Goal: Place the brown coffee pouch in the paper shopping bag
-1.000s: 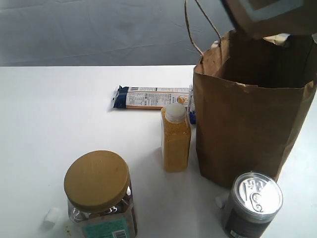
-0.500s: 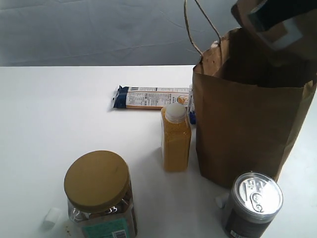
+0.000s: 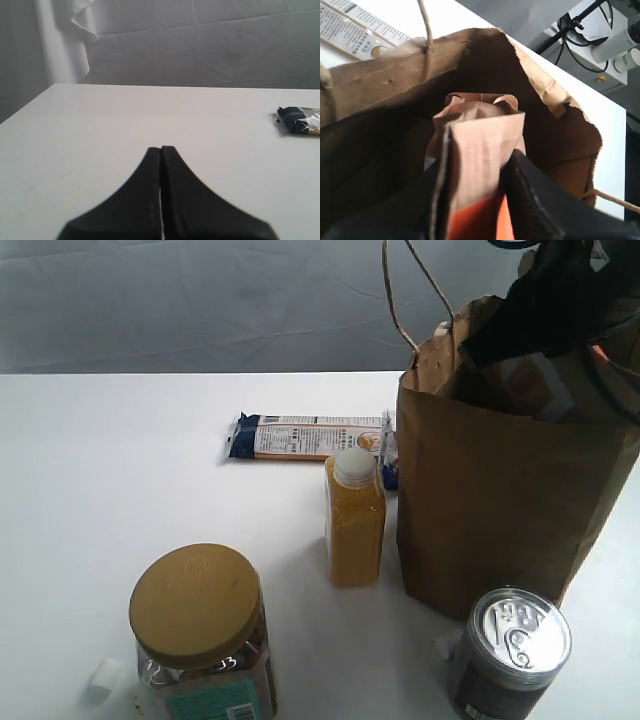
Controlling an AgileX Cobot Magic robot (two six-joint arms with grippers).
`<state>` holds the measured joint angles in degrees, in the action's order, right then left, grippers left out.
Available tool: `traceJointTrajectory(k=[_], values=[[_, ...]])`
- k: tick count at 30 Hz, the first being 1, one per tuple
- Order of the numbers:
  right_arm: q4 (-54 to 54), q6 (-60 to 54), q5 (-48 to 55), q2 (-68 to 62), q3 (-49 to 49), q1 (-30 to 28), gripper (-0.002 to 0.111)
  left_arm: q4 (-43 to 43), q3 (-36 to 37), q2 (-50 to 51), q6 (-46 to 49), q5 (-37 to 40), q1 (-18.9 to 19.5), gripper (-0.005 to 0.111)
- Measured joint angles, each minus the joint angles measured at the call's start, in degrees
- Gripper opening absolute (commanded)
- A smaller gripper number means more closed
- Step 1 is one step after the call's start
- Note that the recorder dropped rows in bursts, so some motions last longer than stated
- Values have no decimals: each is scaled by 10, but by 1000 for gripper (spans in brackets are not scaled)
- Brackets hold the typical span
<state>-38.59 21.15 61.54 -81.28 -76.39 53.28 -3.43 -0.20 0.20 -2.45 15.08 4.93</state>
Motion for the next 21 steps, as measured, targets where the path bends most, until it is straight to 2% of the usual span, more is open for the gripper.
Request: traceJointTrajectory(k=[1, 2, 3, 5, 7, 9, 10, 13, 21], values=[[0, 0, -1, 0, 0, -3, 34, 0, 0, 0, 0, 0, 0, 0], [-1, 0, -6, 0, 0, -4, 38, 0, 0, 0, 0, 0, 0, 0], [-1, 0, -10, 0, 0, -4, 48, 0, 0, 0, 0, 0, 0, 0], [-5, 0, -34, 0, 0, -4, 56, 0, 0, 0, 0, 0, 0, 0], [-10, 0, -43, 0, 0, -4, 59, 0, 0, 0, 0, 0, 0, 0], [-12, 0, -46, 0, 0, -4, 54, 0, 0, 0, 0, 0, 0, 0], [-15, 0, -49, 1, 0, -4, 45, 0, 0, 0, 0, 0, 0, 0], [-19, 12, -70, 31, 0, -4, 1, 0, 0, 0, 0, 0, 0, 0], [7, 42, -101, 173, -1, -4, 0, 0, 0, 0, 0, 0, 0, 0]])
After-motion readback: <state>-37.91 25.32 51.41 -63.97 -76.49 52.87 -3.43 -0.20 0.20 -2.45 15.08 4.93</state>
